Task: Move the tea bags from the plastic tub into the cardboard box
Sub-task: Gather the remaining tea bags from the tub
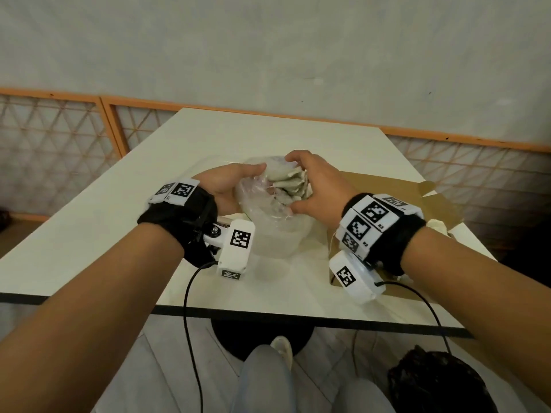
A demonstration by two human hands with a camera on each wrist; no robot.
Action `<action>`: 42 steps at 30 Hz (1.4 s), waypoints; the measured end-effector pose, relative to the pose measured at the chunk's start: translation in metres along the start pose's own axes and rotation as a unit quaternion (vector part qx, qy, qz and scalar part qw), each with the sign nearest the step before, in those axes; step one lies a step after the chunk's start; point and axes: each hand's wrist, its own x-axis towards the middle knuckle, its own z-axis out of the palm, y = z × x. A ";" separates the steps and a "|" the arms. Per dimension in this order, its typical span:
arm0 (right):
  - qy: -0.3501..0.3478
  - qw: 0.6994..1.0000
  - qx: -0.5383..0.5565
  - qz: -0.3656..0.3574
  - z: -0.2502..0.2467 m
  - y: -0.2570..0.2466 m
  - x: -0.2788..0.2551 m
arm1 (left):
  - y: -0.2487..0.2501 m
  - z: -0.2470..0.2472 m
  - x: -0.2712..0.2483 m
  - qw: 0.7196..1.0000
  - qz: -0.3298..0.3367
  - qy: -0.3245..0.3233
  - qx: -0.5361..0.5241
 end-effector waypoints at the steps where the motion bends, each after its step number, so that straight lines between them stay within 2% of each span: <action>1: 0.000 1.000 0.005 -0.004 0.000 0.001 0.000 | -0.001 0.000 0.000 1.000 0.009 -0.013 -0.021; 5: -0.019 0.998 0.002 -0.059 -0.001 -0.002 0.001 | 0.000 0.005 -0.001 0.997 0.016 -0.027 -0.068; 9: 0.022 0.994 -0.033 -0.101 -0.002 -0.003 0.006 | 0.001 0.006 -0.002 0.992 0.022 -0.015 -0.123; 14: 0.029 0.990 -0.099 -0.100 -0.006 -0.001 0.011 | -0.001 0.005 -0.006 0.997 0.000 -0.041 -0.064; 17: 0.031 0.993 -0.078 -0.081 -0.012 -0.001 0.014 | -0.001 0.010 -0.006 0.996 0.038 -0.076 -0.001; 22: -0.020 0.995 -0.081 -0.060 -0.023 -0.002 0.017 | -0.005 0.011 0.004 0.994 0.090 -0.059 -0.007; 26: -0.041 0.995 -0.073 -0.049 -0.024 -0.004 0.018 | -0.007 0.018 0.004 0.995 0.095 -0.024 0.000; 28: -0.052 0.997 -0.038 -0.044 -0.024 -0.002 0.023 | -0.008 0.020 0.002 0.996 0.087 -0.009 0.011; 32: -0.045 0.991 0.122 -0.016 -0.031 0.005 0.026 | -0.004 0.012 0.002 0.998 0.051 0.015 0.032; 36: -0.021 0.946 0.323 0.008 -0.035 0.012 0.025 | -0.004 0.007 -0.002 0.999 -0.002 0.021 0.048; 40: -0.012 0.919 0.393 0.032 -0.035 0.017 0.030 | -0.004 0.004 0.000 1.000 0.015 0.006 0.018; 42: 0.008 0.887 0.458 0.055 -0.039 0.017 0.033 | -0.004 0.005 0.001 1.000 0.027 0.015 0.005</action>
